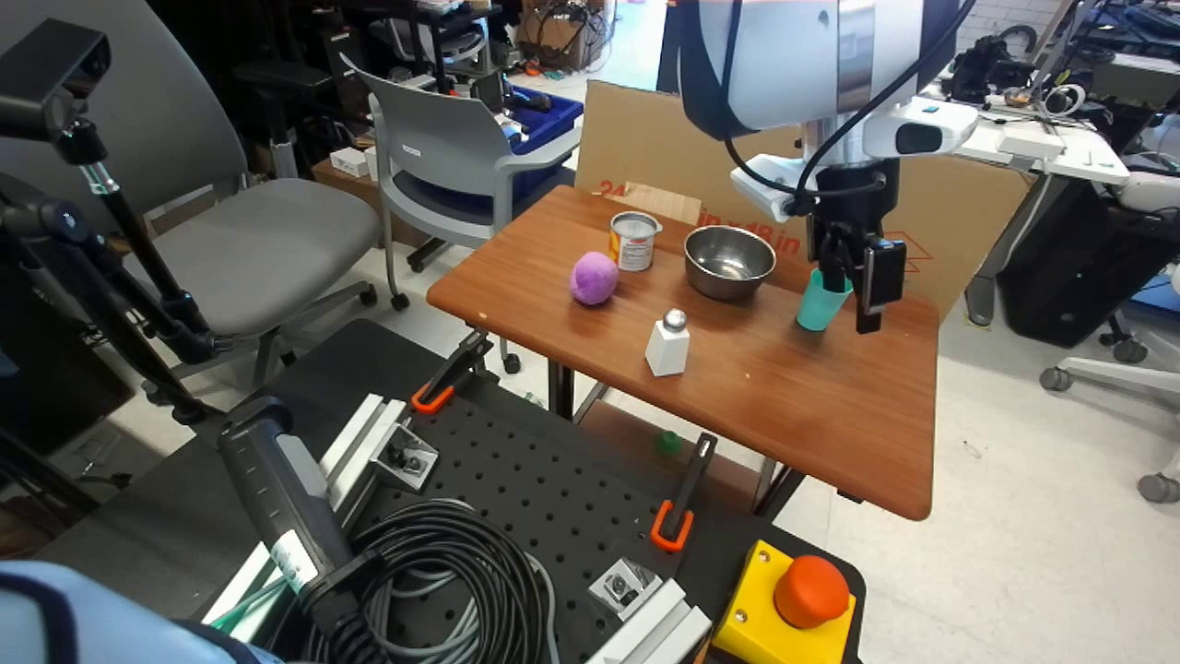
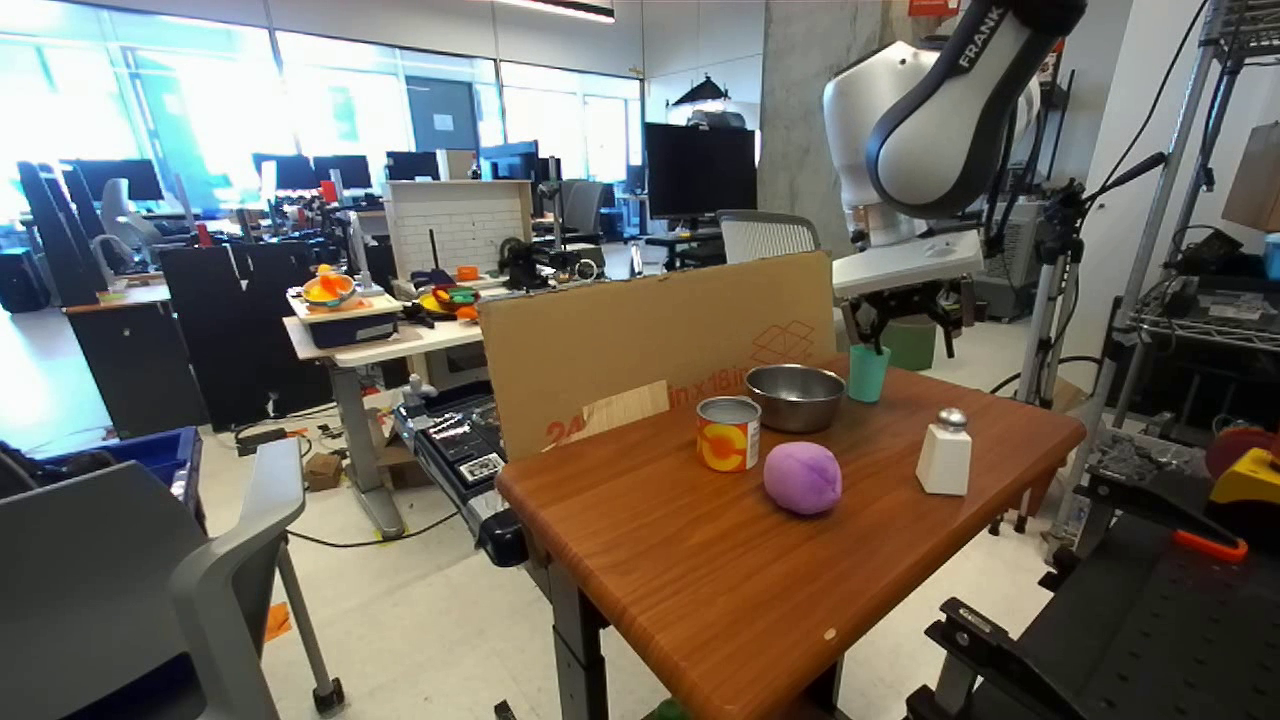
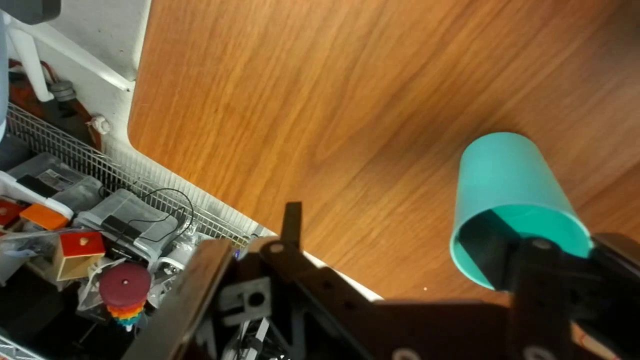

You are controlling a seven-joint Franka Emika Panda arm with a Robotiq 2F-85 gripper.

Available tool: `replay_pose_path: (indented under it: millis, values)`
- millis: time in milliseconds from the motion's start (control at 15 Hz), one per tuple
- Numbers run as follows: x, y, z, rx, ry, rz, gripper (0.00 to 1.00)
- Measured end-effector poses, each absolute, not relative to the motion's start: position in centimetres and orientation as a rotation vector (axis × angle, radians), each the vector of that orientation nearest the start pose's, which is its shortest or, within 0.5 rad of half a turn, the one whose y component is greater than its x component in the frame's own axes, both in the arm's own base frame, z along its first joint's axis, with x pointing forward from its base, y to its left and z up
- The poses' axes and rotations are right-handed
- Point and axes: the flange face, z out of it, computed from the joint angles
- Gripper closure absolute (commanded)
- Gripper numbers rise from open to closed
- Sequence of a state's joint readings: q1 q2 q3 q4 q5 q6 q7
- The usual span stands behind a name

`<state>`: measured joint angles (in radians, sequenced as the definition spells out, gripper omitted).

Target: Move the cup forwards.

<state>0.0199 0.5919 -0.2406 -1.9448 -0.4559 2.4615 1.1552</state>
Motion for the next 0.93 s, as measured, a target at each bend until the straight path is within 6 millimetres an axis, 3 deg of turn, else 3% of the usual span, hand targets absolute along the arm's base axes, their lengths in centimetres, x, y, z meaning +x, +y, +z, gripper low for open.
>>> replay_pose_path:
  millis: [467, 933]
  values:
    - [59.9, -12.8, 17.8, -3.172, 1.581, -0.311, 1.00]
    - [60.6, -13.3, 19.3, -3.183, 1.522, -0.522, 0.99]
